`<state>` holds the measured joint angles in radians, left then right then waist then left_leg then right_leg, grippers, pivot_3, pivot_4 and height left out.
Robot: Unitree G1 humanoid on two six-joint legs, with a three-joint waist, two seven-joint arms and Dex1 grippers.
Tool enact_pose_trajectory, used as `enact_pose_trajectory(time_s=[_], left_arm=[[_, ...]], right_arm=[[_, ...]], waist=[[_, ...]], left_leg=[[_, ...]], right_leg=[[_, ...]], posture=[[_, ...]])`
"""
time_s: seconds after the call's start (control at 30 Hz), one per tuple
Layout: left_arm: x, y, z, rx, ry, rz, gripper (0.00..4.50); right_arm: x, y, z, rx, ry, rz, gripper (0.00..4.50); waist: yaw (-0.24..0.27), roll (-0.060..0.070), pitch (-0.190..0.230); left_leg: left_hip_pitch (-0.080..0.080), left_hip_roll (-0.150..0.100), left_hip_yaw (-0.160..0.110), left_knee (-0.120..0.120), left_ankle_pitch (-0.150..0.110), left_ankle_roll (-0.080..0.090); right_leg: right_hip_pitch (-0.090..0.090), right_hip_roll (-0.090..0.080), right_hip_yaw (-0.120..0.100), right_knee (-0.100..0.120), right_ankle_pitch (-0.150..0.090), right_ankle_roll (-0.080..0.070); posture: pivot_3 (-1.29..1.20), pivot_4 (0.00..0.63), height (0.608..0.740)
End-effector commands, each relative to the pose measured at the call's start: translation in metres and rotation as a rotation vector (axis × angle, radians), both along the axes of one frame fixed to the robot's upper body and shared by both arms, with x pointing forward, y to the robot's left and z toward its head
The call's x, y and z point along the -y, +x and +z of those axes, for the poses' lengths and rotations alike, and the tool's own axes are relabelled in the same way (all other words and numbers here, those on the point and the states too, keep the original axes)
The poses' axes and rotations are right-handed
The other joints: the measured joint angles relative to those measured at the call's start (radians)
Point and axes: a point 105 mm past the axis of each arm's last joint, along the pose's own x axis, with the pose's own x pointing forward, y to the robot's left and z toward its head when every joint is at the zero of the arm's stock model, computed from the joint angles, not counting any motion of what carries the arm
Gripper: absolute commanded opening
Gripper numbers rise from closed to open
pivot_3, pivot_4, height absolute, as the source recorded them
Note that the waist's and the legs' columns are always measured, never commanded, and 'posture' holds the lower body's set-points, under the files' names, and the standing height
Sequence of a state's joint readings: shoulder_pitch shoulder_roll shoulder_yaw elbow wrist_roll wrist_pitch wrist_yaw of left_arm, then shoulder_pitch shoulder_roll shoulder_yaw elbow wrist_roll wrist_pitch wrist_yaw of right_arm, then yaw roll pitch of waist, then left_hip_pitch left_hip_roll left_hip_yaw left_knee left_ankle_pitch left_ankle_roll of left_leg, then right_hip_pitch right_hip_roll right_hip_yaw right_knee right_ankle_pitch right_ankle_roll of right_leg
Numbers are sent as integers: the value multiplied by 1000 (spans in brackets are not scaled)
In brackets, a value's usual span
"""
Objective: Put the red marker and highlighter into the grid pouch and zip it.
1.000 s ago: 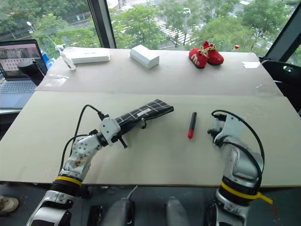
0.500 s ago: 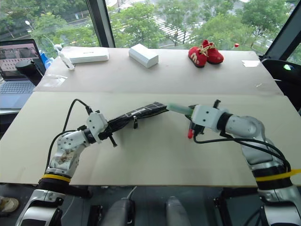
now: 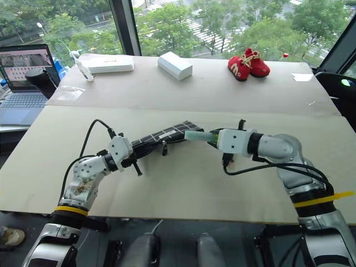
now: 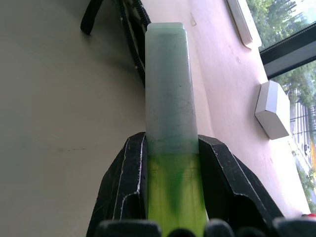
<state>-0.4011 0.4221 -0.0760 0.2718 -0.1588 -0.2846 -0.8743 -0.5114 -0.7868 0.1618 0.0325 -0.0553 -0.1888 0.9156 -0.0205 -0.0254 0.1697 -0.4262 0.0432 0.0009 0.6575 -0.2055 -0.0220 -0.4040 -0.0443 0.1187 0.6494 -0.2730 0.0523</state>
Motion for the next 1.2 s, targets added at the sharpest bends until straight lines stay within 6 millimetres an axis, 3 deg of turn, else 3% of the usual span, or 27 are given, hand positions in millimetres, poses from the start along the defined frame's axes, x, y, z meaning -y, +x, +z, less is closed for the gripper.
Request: enact_pose_trajectory(time_s=[0.03,0.97,1.2], left_arm=[[1,2,11,52,-13,-1,0],[15,-1,21,83,-36,-29,0],[15,-1,22,83,-41,-26,0]], right_arm=[[5,-4,16,43,12,2,1049],[8,23,5,30,-47,-94,1049],[4,17,10,0,1,-54,1049]], waist=[[1,0,0],[5,0,0],[5,0,0]], left_leg=[[0,0,0,0,0,0],[0,0,0,1,0,0],[0,0,0,2,0,0]], right_leg=[[0,0,0,0,0,0],[0,0,0,2,0,0],[0,0,0,2,0,0]], posture=[[0,150,729],[0,150,729],[0,150,729]])
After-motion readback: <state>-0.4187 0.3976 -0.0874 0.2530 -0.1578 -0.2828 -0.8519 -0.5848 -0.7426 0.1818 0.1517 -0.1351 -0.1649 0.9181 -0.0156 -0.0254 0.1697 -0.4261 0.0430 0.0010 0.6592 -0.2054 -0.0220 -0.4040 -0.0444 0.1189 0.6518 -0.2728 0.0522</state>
